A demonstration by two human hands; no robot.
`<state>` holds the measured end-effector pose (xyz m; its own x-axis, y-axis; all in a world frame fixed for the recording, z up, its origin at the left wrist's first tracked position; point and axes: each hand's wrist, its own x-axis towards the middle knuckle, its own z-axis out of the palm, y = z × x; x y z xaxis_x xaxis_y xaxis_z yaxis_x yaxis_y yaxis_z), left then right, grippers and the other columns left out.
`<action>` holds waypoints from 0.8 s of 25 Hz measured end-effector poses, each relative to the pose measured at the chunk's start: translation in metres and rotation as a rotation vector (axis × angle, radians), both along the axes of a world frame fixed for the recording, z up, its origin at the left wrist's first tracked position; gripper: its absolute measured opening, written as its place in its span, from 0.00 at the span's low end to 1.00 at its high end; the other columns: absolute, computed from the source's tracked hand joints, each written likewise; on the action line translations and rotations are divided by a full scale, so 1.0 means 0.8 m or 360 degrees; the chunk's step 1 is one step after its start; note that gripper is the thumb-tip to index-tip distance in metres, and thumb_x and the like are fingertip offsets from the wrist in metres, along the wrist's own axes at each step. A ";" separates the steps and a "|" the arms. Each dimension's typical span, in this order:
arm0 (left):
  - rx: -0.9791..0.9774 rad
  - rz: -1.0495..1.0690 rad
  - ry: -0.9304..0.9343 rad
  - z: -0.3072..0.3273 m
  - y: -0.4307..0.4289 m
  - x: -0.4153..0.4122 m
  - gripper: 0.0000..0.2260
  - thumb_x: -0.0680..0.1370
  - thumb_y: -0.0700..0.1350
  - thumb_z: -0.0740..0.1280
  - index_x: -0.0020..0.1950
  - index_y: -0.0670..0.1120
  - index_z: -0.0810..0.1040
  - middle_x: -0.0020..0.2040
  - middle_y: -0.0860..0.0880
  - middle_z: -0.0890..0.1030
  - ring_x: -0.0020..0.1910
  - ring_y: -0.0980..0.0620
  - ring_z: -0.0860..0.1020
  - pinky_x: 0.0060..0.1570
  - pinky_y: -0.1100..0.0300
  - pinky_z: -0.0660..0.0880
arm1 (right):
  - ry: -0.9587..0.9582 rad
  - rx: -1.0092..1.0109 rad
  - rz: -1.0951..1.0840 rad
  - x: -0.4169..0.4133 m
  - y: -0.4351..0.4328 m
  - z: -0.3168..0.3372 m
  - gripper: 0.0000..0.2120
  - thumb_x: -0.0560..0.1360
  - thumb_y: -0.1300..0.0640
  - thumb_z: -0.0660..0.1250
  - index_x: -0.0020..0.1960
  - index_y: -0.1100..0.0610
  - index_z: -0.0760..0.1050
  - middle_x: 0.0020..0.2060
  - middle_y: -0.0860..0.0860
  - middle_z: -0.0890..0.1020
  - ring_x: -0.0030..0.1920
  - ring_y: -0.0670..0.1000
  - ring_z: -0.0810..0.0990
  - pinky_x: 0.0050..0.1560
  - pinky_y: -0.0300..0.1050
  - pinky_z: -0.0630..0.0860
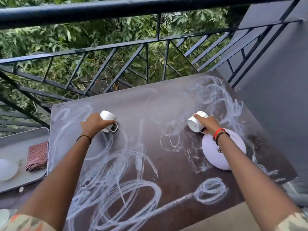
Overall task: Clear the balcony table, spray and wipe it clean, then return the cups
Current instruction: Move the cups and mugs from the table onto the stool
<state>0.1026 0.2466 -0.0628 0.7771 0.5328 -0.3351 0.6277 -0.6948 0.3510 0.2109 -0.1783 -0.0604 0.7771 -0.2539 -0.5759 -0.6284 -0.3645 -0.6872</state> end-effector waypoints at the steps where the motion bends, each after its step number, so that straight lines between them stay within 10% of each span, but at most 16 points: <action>1: -0.0004 0.0004 -0.0020 0.004 -0.003 -0.001 0.41 0.57 0.72 0.67 0.57 0.41 0.76 0.56 0.40 0.80 0.57 0.39 0.77 0.58 0.47 0.73 | 0.0024 0.0045 0.0010 0.004 0.001 -0.003 0.40 0.64 0.41 0.75 0.66 0.62 0.65 0.57 0.58 0.77 0.54 0.58 0.79 0.33 0.47 0.78; 15: -0.0365 0.0453 -0.0732 0.048 -0.008 -0.085 0.29 0.67 0.49 0.79 0.63 0.42 0.72 0.56 0.47 0.79 0.54 0.47 0.78 0.48 0.56 0.72 | -0.0147 0.0249 0.0221 -0.046 0.089 0.027 0.24 0.59 0.55 0.80 0.50 0.64 0.78 0.41 0.59 0.79 0.40 0.57 0.80 0.37 0.50 0.79; 20: -0.0780 0.0834 -0.1005 0.056 0.031 -0.171 0.33 0.65 0.49 0.80 0.65 0.40 0.73 0.57 0.46 0.79 0.52 0.50 0.77 0.48 0.60 0.74 | -0.0249 0.0271 0.0615 -0.103 0.204 0.035 0.43 0.43 0.40 0.80 0.54 0.58 0.76 0.51 0.57 0.81 0.48 0.56 0.83 0.38 0.54 0.83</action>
